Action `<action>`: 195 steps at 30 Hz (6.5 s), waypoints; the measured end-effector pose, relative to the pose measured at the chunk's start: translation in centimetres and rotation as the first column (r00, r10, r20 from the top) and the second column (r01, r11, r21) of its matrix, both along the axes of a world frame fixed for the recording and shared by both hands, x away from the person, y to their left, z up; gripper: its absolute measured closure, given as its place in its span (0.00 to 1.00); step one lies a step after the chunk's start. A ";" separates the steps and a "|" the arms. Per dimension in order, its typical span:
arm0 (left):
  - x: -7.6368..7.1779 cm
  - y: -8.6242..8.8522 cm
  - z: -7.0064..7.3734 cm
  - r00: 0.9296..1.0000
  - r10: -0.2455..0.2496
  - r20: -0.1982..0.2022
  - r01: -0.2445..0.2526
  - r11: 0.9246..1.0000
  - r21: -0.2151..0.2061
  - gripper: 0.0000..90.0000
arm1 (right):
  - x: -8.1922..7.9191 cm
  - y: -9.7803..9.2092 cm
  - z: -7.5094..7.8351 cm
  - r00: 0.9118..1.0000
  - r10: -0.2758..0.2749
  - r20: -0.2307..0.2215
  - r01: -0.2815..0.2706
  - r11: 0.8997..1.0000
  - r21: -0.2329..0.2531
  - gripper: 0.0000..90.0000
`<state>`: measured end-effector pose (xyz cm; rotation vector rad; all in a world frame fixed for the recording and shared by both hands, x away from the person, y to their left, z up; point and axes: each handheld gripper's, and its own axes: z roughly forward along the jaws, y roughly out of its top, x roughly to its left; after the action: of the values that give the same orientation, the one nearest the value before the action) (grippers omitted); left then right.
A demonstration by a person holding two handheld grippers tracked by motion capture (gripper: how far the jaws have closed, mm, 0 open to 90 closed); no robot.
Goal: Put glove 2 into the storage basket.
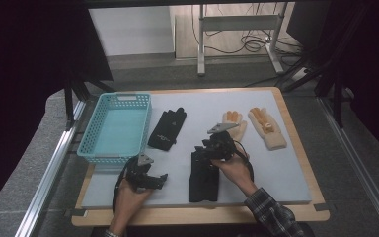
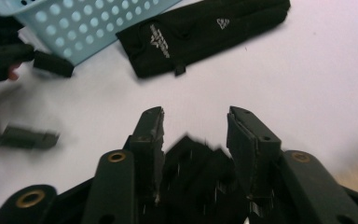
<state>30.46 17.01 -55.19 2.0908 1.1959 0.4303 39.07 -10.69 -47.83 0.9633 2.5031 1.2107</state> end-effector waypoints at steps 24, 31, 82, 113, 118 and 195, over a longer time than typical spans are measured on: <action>0.0 0.0 0.0 1.000 0.001 0.001 -0.001 1.000 -0.003 0.03 | 9.8 9.9 -2.8 0.999 0.012 -0.046 -0.014 0.999 -0.030 0.45; 0.0 0.0 0.0 1.000 0.001 0.001 -0.001 1.000 -0.004 0.03 | 11.5 11.9 -4.0 0.998 -0.017 -0.061 0.015 0.999 -0.032 0.37; 0.0 0.0 0.0 1.000 -0.004 0.000 0.004 1.000 0.003 0.03 | 5.3 7.6 3.9 0.990 0.116 0.075 -0.112 0.992 -0.055 0.96; 0.0 0.0 0.0 1.000 -0.001 -0.005 0.001 1.000 -0.004 0.03 | -3.6 -3.0 5.3 0.997 0.077 0.019 -0.077 0.997 -0.013 0.96; 0.0 0.0 0.0 1.000 0.001 -0.004 -0.001 1.000 -0.004 0.03 | -5.4 -3.9 3.9 0.996 0.084 -0.011 -0.084 0.996 -0.035 0.96; -1.4 1.3 0.0 1.000 -0.023 0.003 0.023 1.000 0.001 0.06 | -5.9 -10.0 -4.0 0.995 -0.073 0.067 0.080 0.992 -0.100 0.52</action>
<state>29.06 18.32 -55.21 2.1016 1.1688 0.4231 33.14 -20.67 -51.85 0.9705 2.4301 1.0625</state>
